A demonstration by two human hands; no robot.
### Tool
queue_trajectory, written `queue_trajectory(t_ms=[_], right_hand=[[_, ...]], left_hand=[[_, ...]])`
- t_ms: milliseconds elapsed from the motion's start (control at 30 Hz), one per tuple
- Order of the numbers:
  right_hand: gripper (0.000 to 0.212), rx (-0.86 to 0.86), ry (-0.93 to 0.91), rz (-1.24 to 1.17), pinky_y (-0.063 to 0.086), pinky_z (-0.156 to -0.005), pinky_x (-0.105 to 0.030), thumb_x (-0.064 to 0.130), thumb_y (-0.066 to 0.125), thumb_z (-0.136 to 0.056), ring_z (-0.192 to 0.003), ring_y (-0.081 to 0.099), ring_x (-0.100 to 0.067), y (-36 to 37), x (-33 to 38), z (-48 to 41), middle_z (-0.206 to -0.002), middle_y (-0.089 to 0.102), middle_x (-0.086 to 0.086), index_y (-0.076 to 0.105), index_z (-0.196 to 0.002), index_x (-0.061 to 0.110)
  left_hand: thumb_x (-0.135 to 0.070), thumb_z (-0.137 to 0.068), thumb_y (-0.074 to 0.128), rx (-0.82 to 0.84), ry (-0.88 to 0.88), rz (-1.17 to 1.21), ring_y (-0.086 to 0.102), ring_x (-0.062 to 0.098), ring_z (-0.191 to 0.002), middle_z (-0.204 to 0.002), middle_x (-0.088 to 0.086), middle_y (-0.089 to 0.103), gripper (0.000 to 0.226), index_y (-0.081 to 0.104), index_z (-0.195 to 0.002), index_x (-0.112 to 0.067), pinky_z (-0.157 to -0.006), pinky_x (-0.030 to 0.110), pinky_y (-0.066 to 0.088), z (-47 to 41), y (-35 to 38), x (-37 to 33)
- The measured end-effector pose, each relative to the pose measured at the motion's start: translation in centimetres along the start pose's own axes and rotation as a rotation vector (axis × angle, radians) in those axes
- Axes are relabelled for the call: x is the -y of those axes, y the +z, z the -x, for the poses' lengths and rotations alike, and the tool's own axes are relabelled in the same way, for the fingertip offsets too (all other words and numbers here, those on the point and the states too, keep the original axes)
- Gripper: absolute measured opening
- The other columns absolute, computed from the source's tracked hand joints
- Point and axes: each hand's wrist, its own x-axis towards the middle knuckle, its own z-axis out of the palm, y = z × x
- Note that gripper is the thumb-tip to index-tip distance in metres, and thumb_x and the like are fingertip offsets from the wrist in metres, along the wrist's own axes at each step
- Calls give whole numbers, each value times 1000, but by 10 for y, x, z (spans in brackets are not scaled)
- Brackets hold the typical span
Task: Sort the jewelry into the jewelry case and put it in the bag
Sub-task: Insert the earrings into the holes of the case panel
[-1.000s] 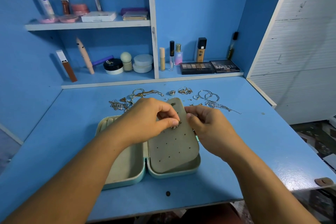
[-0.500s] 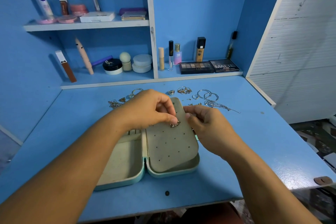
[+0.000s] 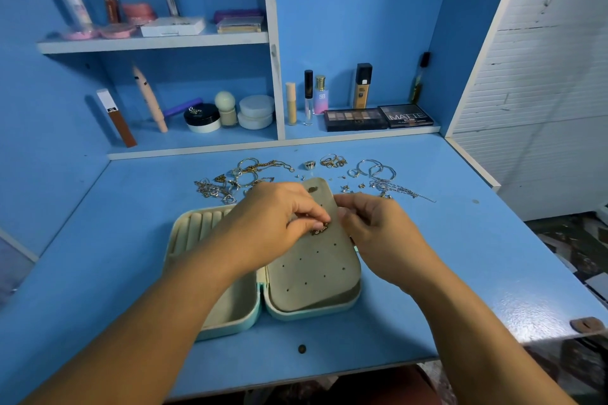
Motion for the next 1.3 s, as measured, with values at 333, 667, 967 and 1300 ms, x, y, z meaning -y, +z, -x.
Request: queue_trajectory(t_ms=[333,667,967,1300], right_hand=[[38,42,33,-231,55,-68,-24,6,35,-100,-72,66,-7,2,6,3,-83,74,4,68,-110,23],[34,149,37,-472,53,-62,-22,2,42,-98,-74,69,-13,4,14,6,-92,75,-5,64,-118,19],[29,176,-49,-520,52,-69,-29,9,45,-99,-76,68,-14,20,33,8,-94,75,-6,62,-120,20],[18,37,-154,-461,55,-85,-27,10,59,-92,-96,68,-24,58,43,9,-95,74,-6,67,-108,12]], left_hand=[[-27,-93,54,-141,16,78,55,4,-90,-95,-14,56,32,68,-121,-22,-76,8,38,29,18,6],[-18,-81,76,-304,-168,278,64,2,-72,-78,-18,70,20,72,-81,-38,-61,13,47,31,8,-5],[-45,-85,66,-426,-138,245,67,3,-81,-85,-17,71,19,76,-92,-30,-62,15,52,49,-9,-18],[-65,-66,65,-452,-336,464,71,5,-77,-83,-15,75,49,77,-95,-27,-70,24,57,71,-25,-15]])
